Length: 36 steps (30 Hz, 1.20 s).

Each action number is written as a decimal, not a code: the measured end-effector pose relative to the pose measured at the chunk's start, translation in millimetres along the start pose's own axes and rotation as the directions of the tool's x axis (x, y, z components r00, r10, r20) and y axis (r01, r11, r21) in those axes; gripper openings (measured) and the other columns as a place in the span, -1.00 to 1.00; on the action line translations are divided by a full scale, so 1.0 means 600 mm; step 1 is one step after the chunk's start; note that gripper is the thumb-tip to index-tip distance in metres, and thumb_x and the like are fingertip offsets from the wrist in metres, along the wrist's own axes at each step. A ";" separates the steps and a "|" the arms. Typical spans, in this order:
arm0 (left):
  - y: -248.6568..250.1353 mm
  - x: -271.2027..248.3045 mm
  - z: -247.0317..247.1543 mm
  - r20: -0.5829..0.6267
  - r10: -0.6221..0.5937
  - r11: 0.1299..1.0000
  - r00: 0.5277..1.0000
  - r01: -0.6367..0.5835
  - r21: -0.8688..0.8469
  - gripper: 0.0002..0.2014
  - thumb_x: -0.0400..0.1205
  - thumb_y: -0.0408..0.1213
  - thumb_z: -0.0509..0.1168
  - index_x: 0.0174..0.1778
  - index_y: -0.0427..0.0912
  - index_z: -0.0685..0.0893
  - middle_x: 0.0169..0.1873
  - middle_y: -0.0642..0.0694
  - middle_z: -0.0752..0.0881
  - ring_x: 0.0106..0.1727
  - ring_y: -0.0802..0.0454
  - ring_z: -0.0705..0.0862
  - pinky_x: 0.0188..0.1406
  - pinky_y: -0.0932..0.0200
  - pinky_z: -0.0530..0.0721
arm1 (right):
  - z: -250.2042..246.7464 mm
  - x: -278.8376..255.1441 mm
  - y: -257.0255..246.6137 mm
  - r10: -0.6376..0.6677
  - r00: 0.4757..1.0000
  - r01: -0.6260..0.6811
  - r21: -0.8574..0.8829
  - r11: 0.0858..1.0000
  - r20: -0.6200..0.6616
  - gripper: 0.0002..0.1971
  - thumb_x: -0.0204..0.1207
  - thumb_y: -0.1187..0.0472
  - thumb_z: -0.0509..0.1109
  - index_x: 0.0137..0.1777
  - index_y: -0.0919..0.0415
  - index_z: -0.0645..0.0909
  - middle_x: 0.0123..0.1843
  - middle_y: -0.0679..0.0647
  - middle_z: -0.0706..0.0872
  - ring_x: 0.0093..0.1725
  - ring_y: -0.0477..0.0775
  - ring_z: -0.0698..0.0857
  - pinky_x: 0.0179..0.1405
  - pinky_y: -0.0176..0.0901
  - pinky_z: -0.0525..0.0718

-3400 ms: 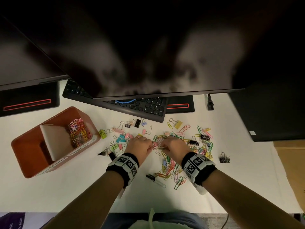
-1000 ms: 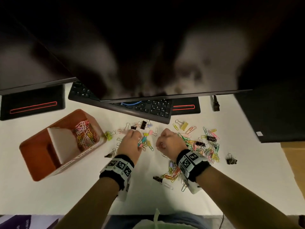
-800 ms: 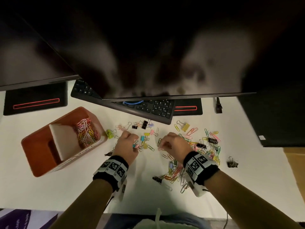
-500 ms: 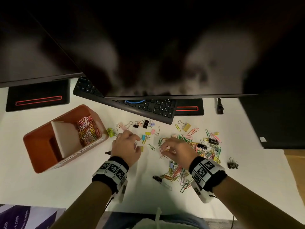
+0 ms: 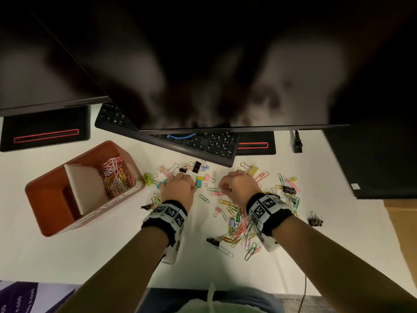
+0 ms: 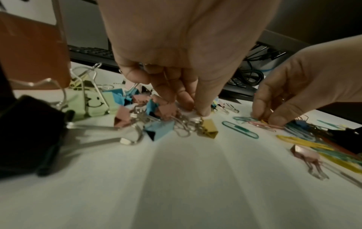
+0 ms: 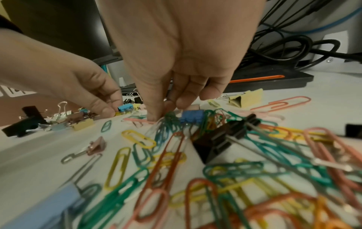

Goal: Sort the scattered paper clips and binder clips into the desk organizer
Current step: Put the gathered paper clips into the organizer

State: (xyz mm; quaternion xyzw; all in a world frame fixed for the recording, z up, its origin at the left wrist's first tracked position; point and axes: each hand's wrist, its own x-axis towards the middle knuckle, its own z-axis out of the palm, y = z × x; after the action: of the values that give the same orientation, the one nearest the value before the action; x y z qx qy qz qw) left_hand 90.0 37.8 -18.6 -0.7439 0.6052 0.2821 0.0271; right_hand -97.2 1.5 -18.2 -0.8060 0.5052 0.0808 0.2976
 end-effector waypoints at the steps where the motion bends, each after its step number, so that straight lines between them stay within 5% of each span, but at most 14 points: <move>1: 0.000 0.002 -0.002 0.009 0.005 1.000 1.000 -0.005 -0.001 -0.91 0.60 -0.14 0.26 -0.03 0.00 0.63 0.03 0.04 0.61 0.13 -0.03 0.57 0.24 -0.06 0.42 | -0.001 0.000 0.001 -0.003 1.000 0.003 0.010 1.000 0.003 -0.86 0.52 0.18 0.33 0.03 0.04 0.67 0.00 0.01 0.73 0.07 0.09 0.62 0.13 0.00 0.60; 7: -0.010 0.005 -0.017 0.007 0.055 0.995 0.998 -0.055 -0.080 -0.91 0.56 -0.28 0.28 -0.22 0.02 0.58 -0.22 0.09 0.67 -0.11 -0.01 0.66 0.00 0.08 0.51 | -0.009 -0.013 0.010 -0.054 0.998 0.058 0.112 0.992 -0.037 -0.87 0.50 0.26 0.36 0.00 0.15 0.70 -0.05 0.09 0.73 -0.04 0.09 0.65 0.05 -0.05 0.64; 11: -0.028 -0.004 -0.025 -0.002 0.176 0.950 0.984 -0.170 -0.264 -0.77 0.52 -0.42 0.27 -0.01 -0.02 0.64 -0.26 0.06 0.59 -0.21 0.05 0.57 -0.08 0.10 0.64 | -0.020 -0.035 0.020 0.013 0.994 0.020 0.307 0.952 -0.104 -0.88 0.49 0.34 0.40 -0.01 0.20 0.71 -0.06 0.09 0.68 -0.15 -0.04 0.64 -0.07 -0.35 0.55; 15: -0.022 -0.015 -0.017 0.028 0.341 0.922 0.940 -0.328 -0.208 -0.86 0.54 -0.37 0.29 -0.09 -0.07 0.69 -0.13 -0.01 0.60 -0.05 0.03 0.54 -0.01 0.09 0.60 | -0.019 -0.057 0.028 0.030 0.993 0.011 0.353 0.936 -0.112 -0.89 0.47 0.34 0.43 -0.07 0.14 0.72 -0.07 0.03 0.62 -0.19 -0.05 0.65 -0.04 -0.34 0.62; 20: -0.003 -0.012 0.000 0.120 0.349 0.936 0.930 -0.338 -0.099 -0.90 0.57 -0.26 0.30 -0.07 -0.12 0.69 -0.06 -0.05 0.65 0.08 -0.04 0.58 0.07 0.08 0.58 | 0.008 -0.079 0.016 0.009 1.000 -0.003 0.293 0.956 -0.018 -0.92 0.46 0.33 0.43 -0.08 0.19 0.70 -0.01 0.01 0.54 -0.21 -0.07 0.56 -0.08 -0.40 0.50; 24: 0.007 -0.001 0.000 0.181 0.344 0.938 0.922 -0.348 -0.011 -0.80 0.59 -0.24 0.27 0.13 -0.08 0.64 0.03 -0.06 0.69 0.11 -0.04 0.60 0.13 0.07 0.57 | 0.032 -0.080 0.005 0.057 0.998 -0.056 0.275 0.960 0.005 -0.93 0.48 0.30 0.42 -0.08 0.27 0.69 0.14 0.10 0.50 -0.12 0.04 0.59 0.01 -0.33 0.54; 31: 0.011 0.004 0.006 0.228 0.373 0.900 0.899 -0.410 0.146 -0.89 0.61 -0.23 0.19 -0.05 -0.07 0.61 0.00 0.00 0.58 0.09 -0.01 0.52 0.06 0.10 0.47 | 0.034 -0.055 -0.007 0.042 0.999 -0.038 0.184 0.982 -0.017 -0.88 0.51 0.37 0.29 -0.09 0.29 0.67 -0.01 0.16 0.67 0.03 0.16 0.60 0.00 -0.03 0.64; 36: 0.008 -0.005 0.008 0.206 0.384 0.921 0.900 -0.390 -0.009 -0.93 0.56 -0.31 0.20 -0.11 -0.10 0.57 -0.18 -0.03 0.63 -0.11 0.00 0.57 -0.05 0.07 0.62 | 0.026 -0.052 -0.005 0.061 0.998 -0.056 0.199 0.978 -0.017 -0.88 0.50 0.36 0.30 -0.02 0.26 0.61 -0.06 0.18 0.70 0.00 0.18 0.60 -0.02 -0.02 0.63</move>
State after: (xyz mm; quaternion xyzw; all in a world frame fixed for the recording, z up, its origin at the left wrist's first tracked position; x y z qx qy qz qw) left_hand 83.2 40.9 -19.7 -0.5755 0.7393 0.3468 0.0443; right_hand -107.0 35.1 -16.5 -0.7579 0.5378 0.0293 0.3683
